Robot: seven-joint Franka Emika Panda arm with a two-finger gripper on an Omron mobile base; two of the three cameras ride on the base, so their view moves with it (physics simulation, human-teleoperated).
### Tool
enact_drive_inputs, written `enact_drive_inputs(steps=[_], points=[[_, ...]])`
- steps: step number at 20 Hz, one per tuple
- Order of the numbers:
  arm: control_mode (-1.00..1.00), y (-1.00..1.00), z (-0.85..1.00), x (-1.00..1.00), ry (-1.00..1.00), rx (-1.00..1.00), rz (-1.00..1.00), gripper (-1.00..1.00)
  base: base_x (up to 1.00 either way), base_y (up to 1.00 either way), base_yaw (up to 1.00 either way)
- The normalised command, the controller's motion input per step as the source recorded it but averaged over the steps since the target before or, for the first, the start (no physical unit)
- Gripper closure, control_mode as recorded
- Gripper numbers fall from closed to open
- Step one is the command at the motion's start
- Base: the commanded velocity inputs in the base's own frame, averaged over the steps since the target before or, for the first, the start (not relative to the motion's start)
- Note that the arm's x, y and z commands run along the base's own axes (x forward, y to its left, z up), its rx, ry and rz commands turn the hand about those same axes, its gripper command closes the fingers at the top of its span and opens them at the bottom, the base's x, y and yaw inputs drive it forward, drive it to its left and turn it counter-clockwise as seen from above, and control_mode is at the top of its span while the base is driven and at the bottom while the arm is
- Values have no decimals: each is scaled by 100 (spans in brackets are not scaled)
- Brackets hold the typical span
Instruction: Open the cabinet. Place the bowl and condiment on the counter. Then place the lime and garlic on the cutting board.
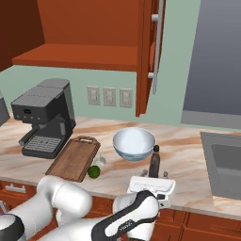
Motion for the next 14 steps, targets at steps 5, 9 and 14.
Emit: enact_drive_inputs(steps=[5,9,14], points=[[-100,13,40,-30,18,-6,-2,-100,0,0,0],[-100,11,63,-32,17,-4,0,-100,0,0,0],[-100,1,72,-34,6,0,0,-100,0,0,0]])
